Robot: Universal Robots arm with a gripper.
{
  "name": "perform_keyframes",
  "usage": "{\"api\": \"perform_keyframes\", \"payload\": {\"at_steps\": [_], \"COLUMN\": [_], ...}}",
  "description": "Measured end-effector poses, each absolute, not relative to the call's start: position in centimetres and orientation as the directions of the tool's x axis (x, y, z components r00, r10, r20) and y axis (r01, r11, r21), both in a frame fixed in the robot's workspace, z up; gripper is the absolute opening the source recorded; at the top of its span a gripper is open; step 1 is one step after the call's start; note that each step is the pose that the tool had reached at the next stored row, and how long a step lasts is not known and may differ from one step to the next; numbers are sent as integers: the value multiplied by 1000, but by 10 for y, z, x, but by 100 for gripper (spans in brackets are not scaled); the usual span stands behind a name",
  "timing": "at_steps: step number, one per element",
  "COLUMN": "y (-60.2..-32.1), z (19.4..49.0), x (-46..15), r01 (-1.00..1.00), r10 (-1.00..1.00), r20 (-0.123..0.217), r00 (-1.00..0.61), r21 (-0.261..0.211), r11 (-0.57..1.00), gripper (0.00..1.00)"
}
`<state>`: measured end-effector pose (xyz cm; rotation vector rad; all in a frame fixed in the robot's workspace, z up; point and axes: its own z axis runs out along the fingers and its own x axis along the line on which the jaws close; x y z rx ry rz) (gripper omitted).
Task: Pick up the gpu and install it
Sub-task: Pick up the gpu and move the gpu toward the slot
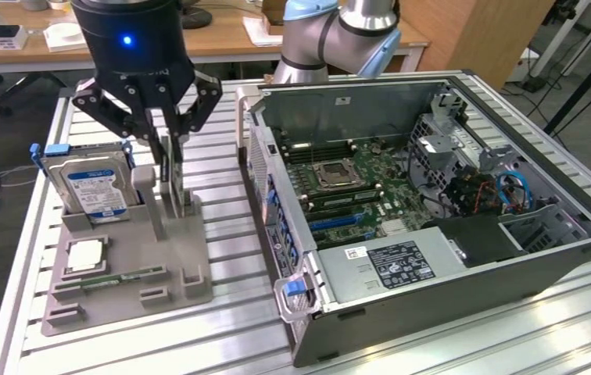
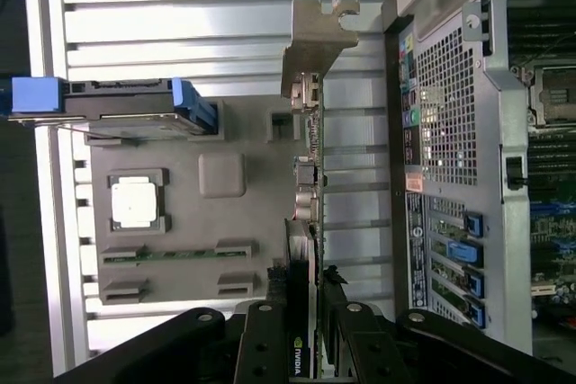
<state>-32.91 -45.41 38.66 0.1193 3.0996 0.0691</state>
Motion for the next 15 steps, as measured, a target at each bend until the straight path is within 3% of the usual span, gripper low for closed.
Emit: {"api": "perform_keyframes", "payload": {"at_steps": [15], "y": [-454], "z": [405], "x": [-330], "r01": [76], "r10": [78], "r20": [-37], "r00": [-996], "r21": [46], "r11": [996], "gripper": [26]}}
